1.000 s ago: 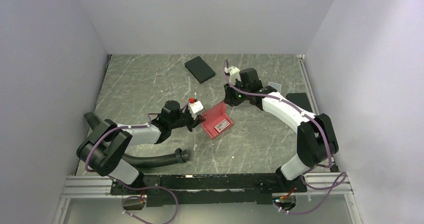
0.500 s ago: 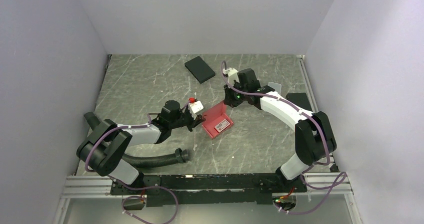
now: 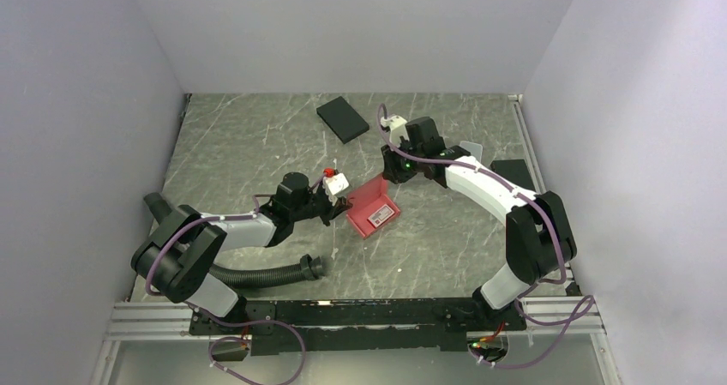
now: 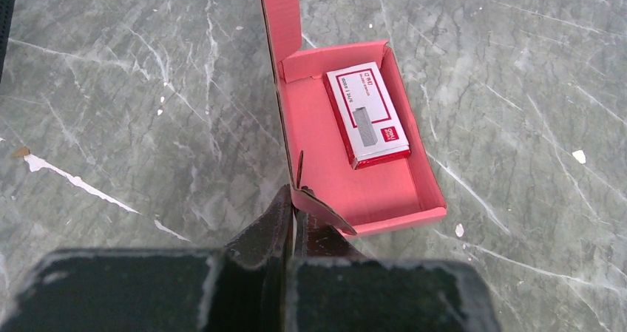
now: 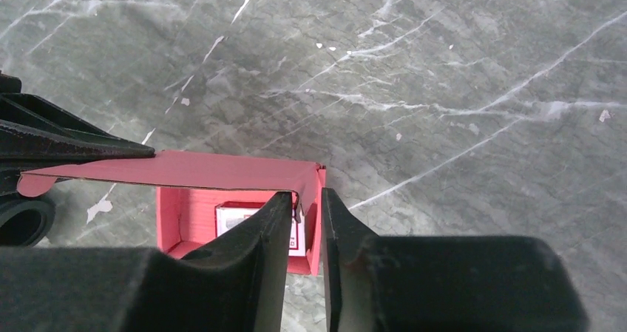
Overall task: Fold the paper box
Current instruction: Close the paper box at the center of the board.
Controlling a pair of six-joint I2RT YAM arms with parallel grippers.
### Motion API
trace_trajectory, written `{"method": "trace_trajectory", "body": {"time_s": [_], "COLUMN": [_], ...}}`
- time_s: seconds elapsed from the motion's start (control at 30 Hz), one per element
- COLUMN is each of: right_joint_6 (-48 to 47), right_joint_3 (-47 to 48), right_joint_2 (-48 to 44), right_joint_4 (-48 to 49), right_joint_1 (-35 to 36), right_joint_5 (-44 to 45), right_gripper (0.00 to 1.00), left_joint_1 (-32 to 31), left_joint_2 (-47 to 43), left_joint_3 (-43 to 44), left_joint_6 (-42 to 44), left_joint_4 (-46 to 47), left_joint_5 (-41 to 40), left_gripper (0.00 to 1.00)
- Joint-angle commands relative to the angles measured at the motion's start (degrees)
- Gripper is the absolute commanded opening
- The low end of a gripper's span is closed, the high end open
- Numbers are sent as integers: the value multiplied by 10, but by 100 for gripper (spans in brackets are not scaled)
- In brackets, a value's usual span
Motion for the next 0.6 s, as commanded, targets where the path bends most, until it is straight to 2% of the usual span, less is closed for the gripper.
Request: {"method": "trace_trajectory", "body": {"time_s": [0.0,0.13,0.2,0.23,0.3,0.47,0.5,0.53,0.57], "right_joint_6": [-2,0,1,2,3,18,20,20,15], "right_joint_3": [27,27,28,29,30,33,34,37,42], "right_joint_2": [1,9,13,14,15,7,4,3,1], "right_joint_4": [0,-1,-2,-2,-4,-4,-5,-10,-17], "right_joint_1": [2,3,2,3,4,8,8,8,7], "right_joint_5": [16,18,18,18,15,-16,-23,-35,-51], "right_gripper": [26,25,21,17,0,0,8,24,33], "left_joint_1": [-3,-3,-3,-2,-3,-3,-3,-3,-3], "left_joint_2": [-20,-19,-19,-19,-19,-16,-16,-17,-17], "left_joint_3": [20,22,22,22,21,19,18,18,17], "left_joint_6": [4,4,2,2,1,2,4,7,9], "left_joint_4": [3,1,3,3,4,7,7,6,5], "left_joint_5": [6,8,9,9,10,9,7,5,2], "left_gripper": [0,0,0,0,0,0,0,0,0]}}
